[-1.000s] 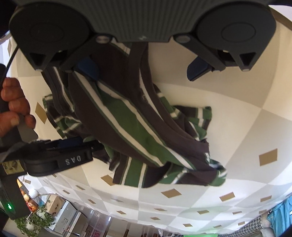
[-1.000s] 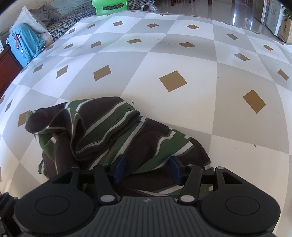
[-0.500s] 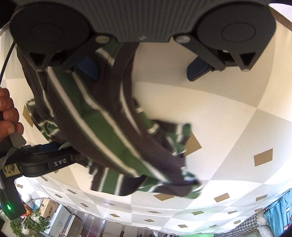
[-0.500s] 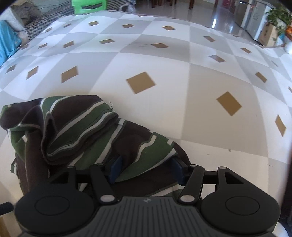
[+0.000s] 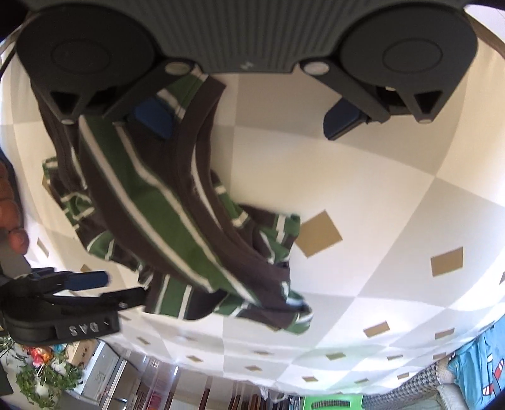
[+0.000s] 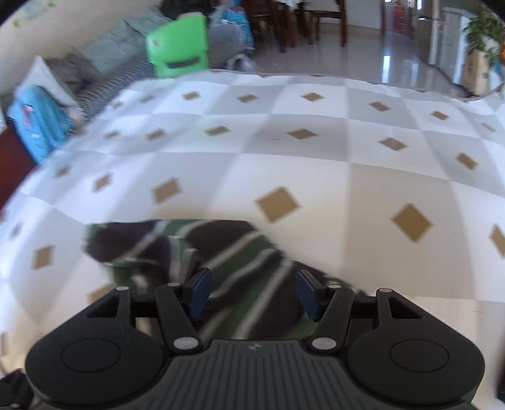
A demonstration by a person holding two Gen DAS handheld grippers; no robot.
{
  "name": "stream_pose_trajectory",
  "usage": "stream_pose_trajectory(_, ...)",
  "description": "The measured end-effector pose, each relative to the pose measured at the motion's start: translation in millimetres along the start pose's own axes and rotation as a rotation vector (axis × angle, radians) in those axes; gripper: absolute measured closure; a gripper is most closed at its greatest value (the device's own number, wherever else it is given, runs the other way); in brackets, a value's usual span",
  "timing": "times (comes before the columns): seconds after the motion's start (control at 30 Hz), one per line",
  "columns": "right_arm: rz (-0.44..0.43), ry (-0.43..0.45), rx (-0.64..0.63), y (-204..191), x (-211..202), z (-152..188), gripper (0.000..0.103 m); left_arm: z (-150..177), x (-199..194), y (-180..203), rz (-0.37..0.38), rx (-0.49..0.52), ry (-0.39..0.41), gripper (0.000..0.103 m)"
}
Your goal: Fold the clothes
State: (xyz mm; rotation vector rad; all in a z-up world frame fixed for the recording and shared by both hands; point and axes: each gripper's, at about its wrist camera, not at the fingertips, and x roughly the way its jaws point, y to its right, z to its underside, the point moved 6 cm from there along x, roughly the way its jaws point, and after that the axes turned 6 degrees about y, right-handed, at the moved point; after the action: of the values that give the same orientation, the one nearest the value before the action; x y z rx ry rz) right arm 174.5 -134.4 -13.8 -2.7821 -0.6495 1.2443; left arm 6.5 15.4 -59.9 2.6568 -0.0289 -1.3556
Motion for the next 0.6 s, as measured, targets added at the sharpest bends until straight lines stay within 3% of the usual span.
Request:
stream_pose_trajectory(0.37, -0.127, -0.016, 0.034, -19.0, 10.5, -2.1, 0.046, -28.7, 5.1, 37.4, 0.027, 0.050, 0.079, 0.000)
stream_pose_trajectory(0.6, -0.148, -0.051, 0.032, -19.6, 23.2, -0.8, 0.047, -22.0, 23.2, 55.5, 0.021, 0.130, 0.059, 0.000)
